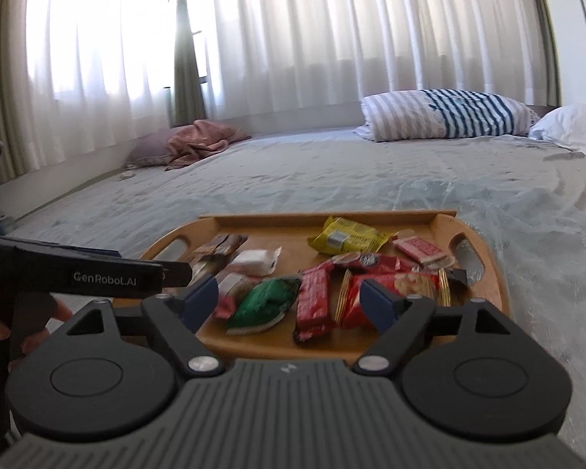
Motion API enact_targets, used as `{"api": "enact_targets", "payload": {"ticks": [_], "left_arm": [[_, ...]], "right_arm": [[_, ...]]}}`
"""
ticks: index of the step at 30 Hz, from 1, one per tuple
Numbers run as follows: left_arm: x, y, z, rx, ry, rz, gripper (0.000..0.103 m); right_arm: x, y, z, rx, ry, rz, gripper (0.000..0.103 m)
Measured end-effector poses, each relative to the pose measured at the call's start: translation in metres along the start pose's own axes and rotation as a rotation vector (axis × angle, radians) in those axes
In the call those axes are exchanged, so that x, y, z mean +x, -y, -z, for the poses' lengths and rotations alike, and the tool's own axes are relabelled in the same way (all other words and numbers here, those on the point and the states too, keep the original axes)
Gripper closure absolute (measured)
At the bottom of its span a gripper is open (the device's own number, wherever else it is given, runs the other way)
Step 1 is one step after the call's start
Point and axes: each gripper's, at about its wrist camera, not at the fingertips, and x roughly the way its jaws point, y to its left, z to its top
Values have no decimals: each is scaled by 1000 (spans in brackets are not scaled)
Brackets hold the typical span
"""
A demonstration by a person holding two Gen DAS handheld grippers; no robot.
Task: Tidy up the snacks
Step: 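Withdraw both tools toward the gold foil packet and red-white packet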
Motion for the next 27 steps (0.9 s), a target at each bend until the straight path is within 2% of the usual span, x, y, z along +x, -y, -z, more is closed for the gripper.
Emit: {"api": "enact_targets", "payload": {"ticks": [5, 10, 13, 21, 23, 26, 27], "left_arm": [[-13, 0, 16, 25, -38, 35, 11], [-16, 4, 25, 33, -102, 107, 9], [-17, 11, 27, 56, -111, 112, 7], [-21, 26, 26, 90, -161, 157, 7], [-20, 27, 25, 79, -168, 165, 7], [-16, 24, 24, 47, -185, 173, 6], [-16, 24, 23, 37, -184, 177, 6]], "right_arm": [[-10, -2, 18, -40, -59, -47, 10], [-8, -15, 38, -107, -113, -62, 8], [-3, -25, 44, -141, -142, -87, 6], [5, -55, 52, -246, -154, -92, 3], [8, -57, 51, -241, -174, -108, 9], [7, -55, 52, -219, -177, -102, 25], [6, -54, 51, -212, -174, -95, 34]]}}
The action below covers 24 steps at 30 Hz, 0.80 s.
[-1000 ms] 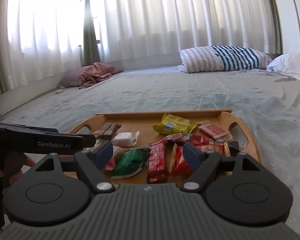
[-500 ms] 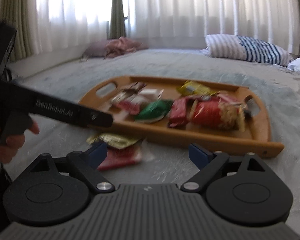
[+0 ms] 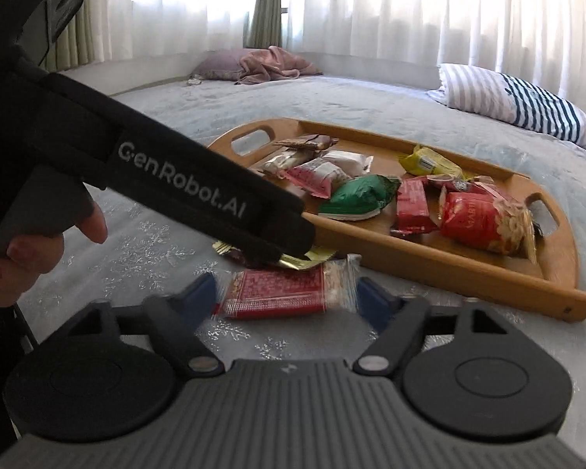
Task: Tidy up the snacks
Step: 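Withdraw both tools toward the gold foil packet and red-white packet, then grasp the gold foil packet with the left tool while the right tool grasps the red-white packet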
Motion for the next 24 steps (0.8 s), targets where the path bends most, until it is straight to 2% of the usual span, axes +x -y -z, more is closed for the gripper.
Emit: {"api": "enact_targets", "payload": {"ticks": [3, 10, 16, 19, 24], "left_arm": [[0, 1, -1, -4, 1, 2, 6], [7, 8, 6, -2, -11, 4, 5], [21, 16, 13, -40, -22, -31, 5], [27, 24, 16, -33, -1, -48, 6], [37, 37, 25, -25, 30, -128, 16]], "right_arm": [[-8, 7, 3, 26, 9, 35, 42], [-36, 35, 17, 69, 10, 161, 42], [-48, 60, 21, 108, 9, 243, 42], [-51, 70, 23, 139, 17, 257, 43], [-51, 72, 22, 156, 18, 254, 46]]}}
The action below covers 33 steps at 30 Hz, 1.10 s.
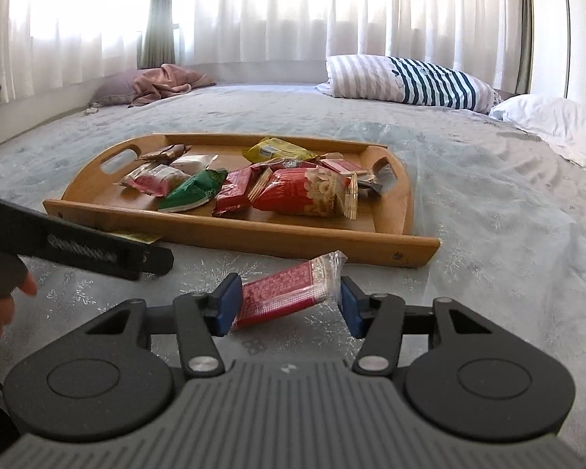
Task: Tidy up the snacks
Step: 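Grasp the gold foil packet with the left tool while the right tool grasps the red-white packet, then carry the gold foil packet and red-white packet over the tray with both tools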
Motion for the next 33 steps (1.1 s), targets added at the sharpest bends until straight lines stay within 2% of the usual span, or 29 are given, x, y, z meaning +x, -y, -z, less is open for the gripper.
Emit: {"api": "enact_targets", "payload": {"ticks": [2, 5, 6, 10, 11, 12, 14, 15, 16, 20, 29, 33], "left_arm": [[-3, 1, 3, 1, 23, -18, 28], [-9, -3, 5, -5, 41, -27, 41], [-11, -5, 5, -7, 46, -24, 41], [-16, -2, 7, 29, 54, -27, 45], [-18, -1, 8, 39, 58, -30, 47], [-20, 1, 8, 48, 62, -32, 48], [-24, 3, 8, 59, 69, -28, 52], [-27, 4, 9, 60, 73, -20, 52], [-30, 5, 9, 57, 80, -13, 53], [-45, 7, 8, 72, 122, -8, 55], [-68, 7, -4, 76, 200, 7, 56], [-67, 3, -19, 70, 224, -10, 56]], "right_arm": [[1, -2, 0, -11, 1, -1, 45], [1, -5, 1, -17, 1, -12, 40], [3, -6, 0, -17, -1, -19, 31], [8, -12, 0, -34, -16, -20, 28], [10, -14, 1, -39, -18, -18, 31], [10, -17, 1, -47, -17, -19, 42], [9, -21, 1, -64, -7, -30, 54], [9, -23, 2, -63, -8, -31, 85], [8, -25, 2, -57, -4, -18, 94], [4, -30, 1, -80, 17, -34, 96], [-9, -18, -20, 12, 55, -76, 96], [-3, -14, -35, 30, 70, -73, 96]]}}
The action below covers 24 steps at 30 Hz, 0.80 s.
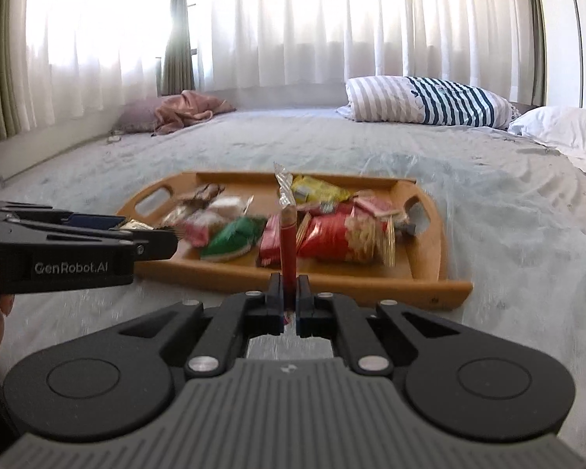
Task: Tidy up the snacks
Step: 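Carry the gold foil packet and red-white packet over the tray with both tools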
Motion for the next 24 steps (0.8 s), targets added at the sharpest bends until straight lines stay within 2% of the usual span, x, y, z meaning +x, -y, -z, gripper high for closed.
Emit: {"api": "enact_targets", "payload": {"ticks": [7, 17, 24], "left_arm": [[30, -15, -25, -58, -1, -33, 56], [94, -38, -52, -119, -29, -91, 56], [124, -47, -52, -127, -65, -123, 56]], "right_arm": [[33, 17, -25, 71, -47, 10, 96], [95, 22, -57, 134, -130, -132, 95], [124, 26, -54, 177, -177, -139, 95]]}}
